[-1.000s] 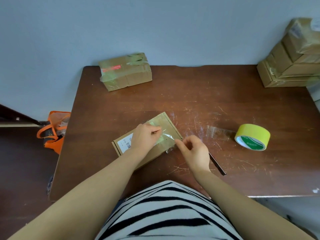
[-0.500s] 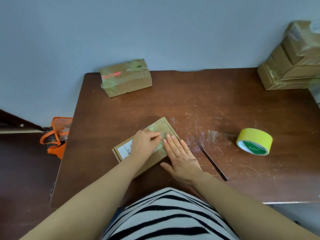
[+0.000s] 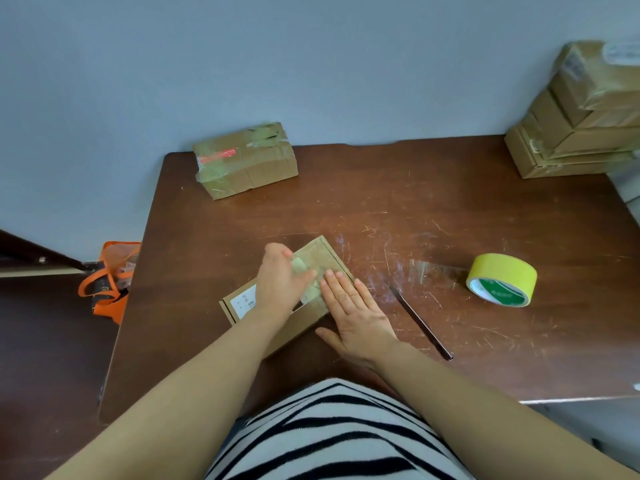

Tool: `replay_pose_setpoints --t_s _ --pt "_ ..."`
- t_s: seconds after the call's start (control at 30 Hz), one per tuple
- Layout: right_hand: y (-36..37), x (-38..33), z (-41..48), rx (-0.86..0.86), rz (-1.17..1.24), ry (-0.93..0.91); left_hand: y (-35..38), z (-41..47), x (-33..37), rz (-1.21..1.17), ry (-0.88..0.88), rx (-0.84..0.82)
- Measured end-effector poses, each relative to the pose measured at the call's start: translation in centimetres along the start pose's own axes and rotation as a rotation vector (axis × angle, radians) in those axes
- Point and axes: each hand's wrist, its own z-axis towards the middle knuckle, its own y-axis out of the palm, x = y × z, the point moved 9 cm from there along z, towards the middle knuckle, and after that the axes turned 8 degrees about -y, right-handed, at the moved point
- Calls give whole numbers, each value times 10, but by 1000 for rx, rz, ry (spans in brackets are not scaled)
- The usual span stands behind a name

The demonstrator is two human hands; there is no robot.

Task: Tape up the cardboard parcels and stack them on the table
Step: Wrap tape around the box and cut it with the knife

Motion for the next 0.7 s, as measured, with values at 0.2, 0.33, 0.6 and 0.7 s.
replay_pose_setpoints --t_s 0.2,0.33,0.6,0.7 --pt "1 -1 -1 -3 18 3 3 -23 49 144 511 -32" --pt "-1 -1 0 8 56 0 58 -46 18 517 582 -333" --pt "-8 2 -2 -4 163 -47 59 -40 4 511 616 -311" --pt "-15 8 -2 8 225 -78 59 -41 2 599 593 -217"
